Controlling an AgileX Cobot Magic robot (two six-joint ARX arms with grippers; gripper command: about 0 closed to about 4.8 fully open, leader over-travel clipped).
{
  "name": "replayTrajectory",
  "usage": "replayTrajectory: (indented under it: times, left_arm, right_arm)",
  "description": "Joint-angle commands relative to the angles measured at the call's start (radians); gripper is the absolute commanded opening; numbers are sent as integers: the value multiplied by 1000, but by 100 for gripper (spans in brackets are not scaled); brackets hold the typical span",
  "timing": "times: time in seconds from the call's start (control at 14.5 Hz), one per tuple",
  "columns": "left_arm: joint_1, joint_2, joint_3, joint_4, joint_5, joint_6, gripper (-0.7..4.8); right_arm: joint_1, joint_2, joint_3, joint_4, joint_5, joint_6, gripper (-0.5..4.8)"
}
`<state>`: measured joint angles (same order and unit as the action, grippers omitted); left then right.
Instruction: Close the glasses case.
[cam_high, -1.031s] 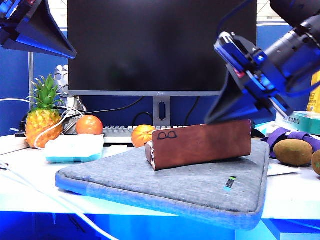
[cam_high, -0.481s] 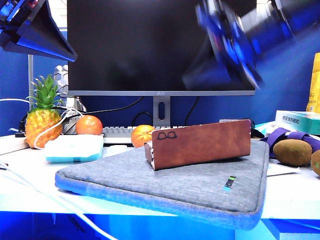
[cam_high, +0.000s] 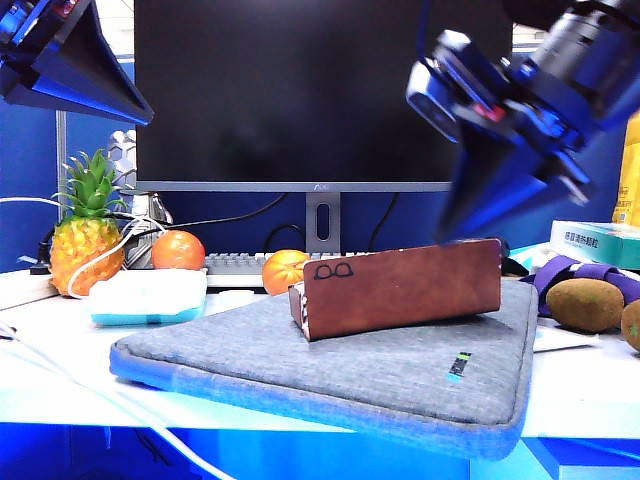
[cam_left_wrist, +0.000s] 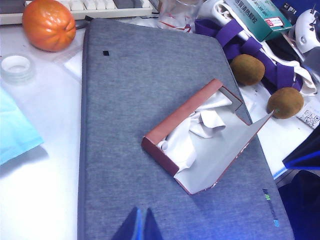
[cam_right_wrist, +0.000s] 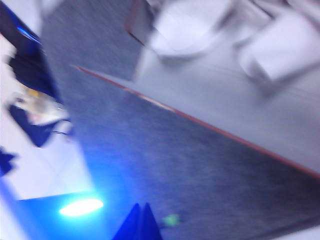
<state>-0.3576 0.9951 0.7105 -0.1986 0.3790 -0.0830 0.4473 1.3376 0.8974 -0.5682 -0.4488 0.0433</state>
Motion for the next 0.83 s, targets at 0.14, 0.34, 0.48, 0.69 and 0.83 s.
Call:
replayTrajectory:
  times: [0.14,0.34,0.48,0.69,0.83]
  left_arm:
    - [0,13,6,9,3,-2,27]
    - [0,43,6,2,-2,37,27]
    - [0,53,6,2,0,49,27]
    - [0,55,6,11,0,49,27]
    - [0,61,6,21,0,49,27]
  right_arm:
    - [1,55,4,93,76,-40,-6]
    - [1,129,4,159,77,-40,-6]
    - [1,135,4,194,77,-40,-6]
    - [1,142,5,282,115,-45,-6]
    - [0,183,5,359,123,-45,-6]
